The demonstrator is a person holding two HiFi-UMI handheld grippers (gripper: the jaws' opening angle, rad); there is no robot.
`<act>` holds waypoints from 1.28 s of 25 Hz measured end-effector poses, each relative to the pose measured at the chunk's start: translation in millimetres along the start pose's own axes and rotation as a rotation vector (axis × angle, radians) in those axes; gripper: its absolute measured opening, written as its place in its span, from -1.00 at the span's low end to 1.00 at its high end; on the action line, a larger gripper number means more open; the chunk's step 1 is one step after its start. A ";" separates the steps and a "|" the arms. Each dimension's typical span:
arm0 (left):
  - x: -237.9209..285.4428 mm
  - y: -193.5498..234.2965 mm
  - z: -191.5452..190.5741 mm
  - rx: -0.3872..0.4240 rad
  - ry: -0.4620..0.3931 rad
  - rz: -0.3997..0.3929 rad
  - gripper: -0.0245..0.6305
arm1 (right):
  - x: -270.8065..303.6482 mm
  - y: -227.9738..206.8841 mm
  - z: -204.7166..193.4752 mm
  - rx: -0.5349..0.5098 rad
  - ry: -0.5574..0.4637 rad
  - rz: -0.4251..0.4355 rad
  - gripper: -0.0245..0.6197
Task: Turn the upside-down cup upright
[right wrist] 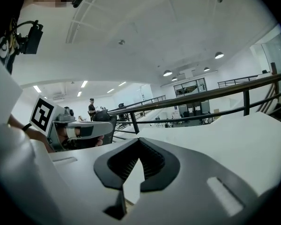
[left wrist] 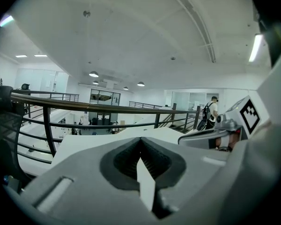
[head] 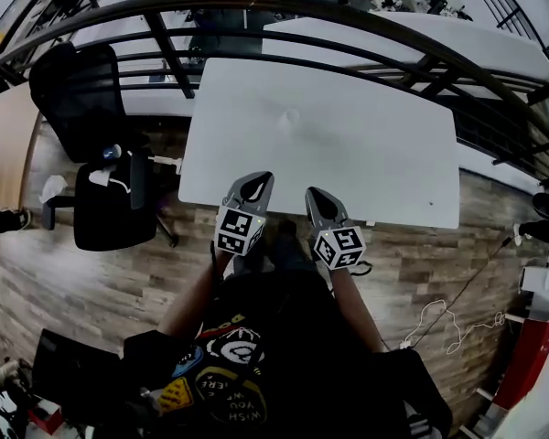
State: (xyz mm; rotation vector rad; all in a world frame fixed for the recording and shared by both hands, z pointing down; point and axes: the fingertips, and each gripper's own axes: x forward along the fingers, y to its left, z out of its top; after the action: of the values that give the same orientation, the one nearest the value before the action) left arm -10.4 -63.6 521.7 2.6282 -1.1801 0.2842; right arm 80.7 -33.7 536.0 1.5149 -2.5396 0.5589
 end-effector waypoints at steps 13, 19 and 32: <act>122.7 64.4 -61.9 -0.032 0.159 0.124 -0.91 | 131.2 -107.9 -58.7 -0.007 0.145 0.005 -0.93; 141.1 89.9 -66.3 -0.031 0.174 0.187 -0.91 | 212.5 -150.3 -85.1 -0.030 0.186 -0.040 -0.46; 136.9 133.7 -75.9 -0.089 0.228 0.190 -0.91 | 312.4 -184.0 -125.3 -0.097 0.358 -0.220 0.36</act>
State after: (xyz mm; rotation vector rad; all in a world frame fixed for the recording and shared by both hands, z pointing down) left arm -27.4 -223.2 650.6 2.3381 -1.3299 0.5378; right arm 79.3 -321.4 789.8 1.4818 -2.0732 0.6037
